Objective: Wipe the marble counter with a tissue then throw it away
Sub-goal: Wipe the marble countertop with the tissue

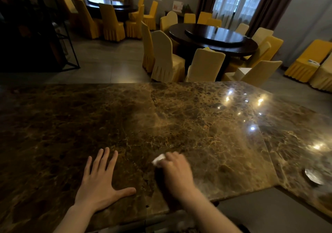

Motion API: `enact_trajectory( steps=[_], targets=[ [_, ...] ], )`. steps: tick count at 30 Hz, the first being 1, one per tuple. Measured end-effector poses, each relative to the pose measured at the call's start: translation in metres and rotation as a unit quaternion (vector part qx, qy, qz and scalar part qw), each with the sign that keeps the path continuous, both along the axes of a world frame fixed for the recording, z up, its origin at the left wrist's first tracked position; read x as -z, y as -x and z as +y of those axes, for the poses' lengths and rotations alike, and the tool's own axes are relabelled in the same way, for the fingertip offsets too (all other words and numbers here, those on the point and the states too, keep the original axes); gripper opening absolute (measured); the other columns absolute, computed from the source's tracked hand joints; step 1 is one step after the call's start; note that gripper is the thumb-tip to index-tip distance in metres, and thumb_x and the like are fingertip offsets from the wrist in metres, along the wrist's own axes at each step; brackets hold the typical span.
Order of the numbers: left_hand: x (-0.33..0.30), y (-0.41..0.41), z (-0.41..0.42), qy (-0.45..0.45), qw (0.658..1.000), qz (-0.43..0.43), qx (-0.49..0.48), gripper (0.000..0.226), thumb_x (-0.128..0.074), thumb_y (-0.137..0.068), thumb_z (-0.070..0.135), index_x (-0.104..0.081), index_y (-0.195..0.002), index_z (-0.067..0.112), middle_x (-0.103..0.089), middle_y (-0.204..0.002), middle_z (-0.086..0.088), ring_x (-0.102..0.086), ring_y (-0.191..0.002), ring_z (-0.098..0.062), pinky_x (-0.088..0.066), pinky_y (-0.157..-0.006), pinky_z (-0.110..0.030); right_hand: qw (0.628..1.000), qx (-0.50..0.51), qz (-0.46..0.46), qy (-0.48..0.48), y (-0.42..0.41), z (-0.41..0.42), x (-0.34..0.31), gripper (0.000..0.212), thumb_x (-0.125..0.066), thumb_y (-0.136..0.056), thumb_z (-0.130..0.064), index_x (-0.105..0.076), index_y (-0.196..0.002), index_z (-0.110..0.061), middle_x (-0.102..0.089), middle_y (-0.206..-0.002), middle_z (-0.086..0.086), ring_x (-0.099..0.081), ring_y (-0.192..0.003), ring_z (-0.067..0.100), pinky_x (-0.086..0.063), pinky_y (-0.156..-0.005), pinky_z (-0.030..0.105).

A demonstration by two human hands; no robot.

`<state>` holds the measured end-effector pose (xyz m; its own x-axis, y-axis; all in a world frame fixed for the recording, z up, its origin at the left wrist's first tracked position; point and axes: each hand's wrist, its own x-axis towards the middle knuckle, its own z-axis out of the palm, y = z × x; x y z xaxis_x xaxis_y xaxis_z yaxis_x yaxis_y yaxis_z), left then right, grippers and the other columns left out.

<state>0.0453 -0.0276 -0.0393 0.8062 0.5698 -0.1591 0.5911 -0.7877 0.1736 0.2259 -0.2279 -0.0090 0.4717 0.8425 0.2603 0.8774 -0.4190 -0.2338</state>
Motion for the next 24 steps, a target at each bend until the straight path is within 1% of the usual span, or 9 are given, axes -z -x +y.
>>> enact_trajectory(
  steps=[3,6,8,10,13,15,20,22,24],
  targets=[
    [0.001,-0.001,0.0,0.007,1.0,-0.018,-0.007,0.147,-0.021,-0.047,0.118,0.026,-0.156,0.031,0.033,-0.168,0.001,0.037,-0.152,-0.017,0.015,-0.13,-0.053,0.984,0.178,-0.014,0.03,-0.062,-0.034,-0.008,0.02,-0.062,-0.09,-0.015,-0.074,-0.103,-0.023,-0.065,-0.099,-0.002,-0.056,-0.091,0.021,-0.044,-0.082,0.033],
    [0.001,-0.001,0.0,0.0,1.0,-0.007,-0.008,0.147,-0.019,-0.047,0.118,0.028,-0.156,0.032,0.034,-0.167,0.001,0.037,-0.152,-0.017,0.015,-0.129,-0.054,0.967,0.255,-0.005,0.023,-0.071,-0.042,-0.011,0.019,-0.058,-0.093,-0.011,-0.074,-0.101,-0.017,-0.065,-0.098,0.001,-0.055,-0.089,0.022,-0.045,-0.079,0.033],
    [0.002,-0.002,0.0,0.003,1.0,-0.003,-0.011,0.146,-0.019,-0.046,0.118,0.029,-0.155,0.033,0.035,-0.167,0.001,0.039,-0.151,-0.017,0.015,-0.129,-0.053,0.97,0.241,0.015,0.021,-0.043,-0.029,-0.009,0.014,-0.061,-0.092,-0.011,-0.072,-0.098,-0.017,-0.063,-0.1,0.0,-0.051,-0.088,0.017,-0.044,-0.077,0.027],
    [0.002,-0.003,0.001,0.001,1.0,-0.007,-0.011,0.146,-0.019,-0.046,0.118,0.03,-0.155,0.033,0.036,-0.167,0.002,0.04,-0.15,-0.016,0.016,-0.129,-0.053,0.984,0.171,0.047,0.015,-0.004,-0.013,-0.004,0.012,-0.068,-0.087,-0.012,-0.072,-0.096,-0.019,-0.061,-0.1,-0.003,-0.049,-0.087,0.014,-0.045,-0.076,0.024],
    [0.002,-0.003,0.0,0.006,1.0,-0.007,-0.013,0.146,-0.02,-0.047,0.118,0.028,-0.155,0.033,0.035,-0.167,0.002,0.039,-0.151,-0.016,0.017,-0.129,-0.053,0.998,0.039,0.052,0.002,0.033,-0.013,0.001,0.021,-0.079,-0.074,-0.016,-0.073,-0.093,-0.023,-0.061,-0.09,-0.006,-0.053,-0.081,0.014,-0.047,-0.068,0.026],
    [0.001,-0.002,0.0,0.004,1.0,-0.005,-0.01,0.146,-0.019,-0.047,0.118,0.03,-0.155,0.033,0.036,-0.166,0.002,0.04,-0.15,-0.015,0.017,-0.129,-0.052,0.999,0.0,0.045,0.019,0.023,-0.03,-0.002,0.021,-0.077,-0.076,-0.019,-0.073,-0.095,-0.027,-0.061,-0.089,-0.007,-0.054,-0.081,0.014,-0.046,-0.067,0.027],
    [-0.001,-0.001,0.0,0.006,1.0,-0.005,-0.006,0.145,-0.018,-0.047,0.118,0.031,-0.154,0.033,0.037,-0.166,0.003,0.04,-0.15,-0.015,0.018,-0.129,-0.052,0.969,0.242,0.041,0.002,-0.05,-0.082,-0.012,0.013,-0.067,-0.084,-0.003,-0.075,-0.089,-0.012,-0.063,-0.087,0.003,-0.059,-0.084,0.024,-0.048,-0.068,0.034],
    [-0.001,-0.001,0.0,0.01,1.0,0.005,-0.005,0.146,-0.018,-0.047,0.118,0.031,-0.154,0.032,0.038,-0.165,0.002,0.04,-0.15,-0.016,0.018,-0.129,-0.052,0.961,0.273,0.046,-0.002,-0.045,-0.076,-0.012,0.013,-0.063,-0.088,-0.004,-0.074,-0.089,-0.01,-0.063,-0.088,0.003,-0.056,-0.083,0.021,-0.048,-0.068,0.031],
    [-0.001,-0.002,0.0,0.009,1.0,0.004,-0.008,0.146,-0.017,-0.046,0.118,0.032,-0.154,0.032,0.039,-0.165,0.002,0.041,-0.15,-0.016,0.018,-0.129,-0.053,0.969,0.237,0.067,0.003,-0.015,-0.054,-0.008,0.009,-0.068,-0.087,-0.009,-0.074,-0.09,-0.016,-0.062,-0.093,-0.001,-0.053,-0.085,0.015,-0.045,-0.071,0.023]
  ],
)
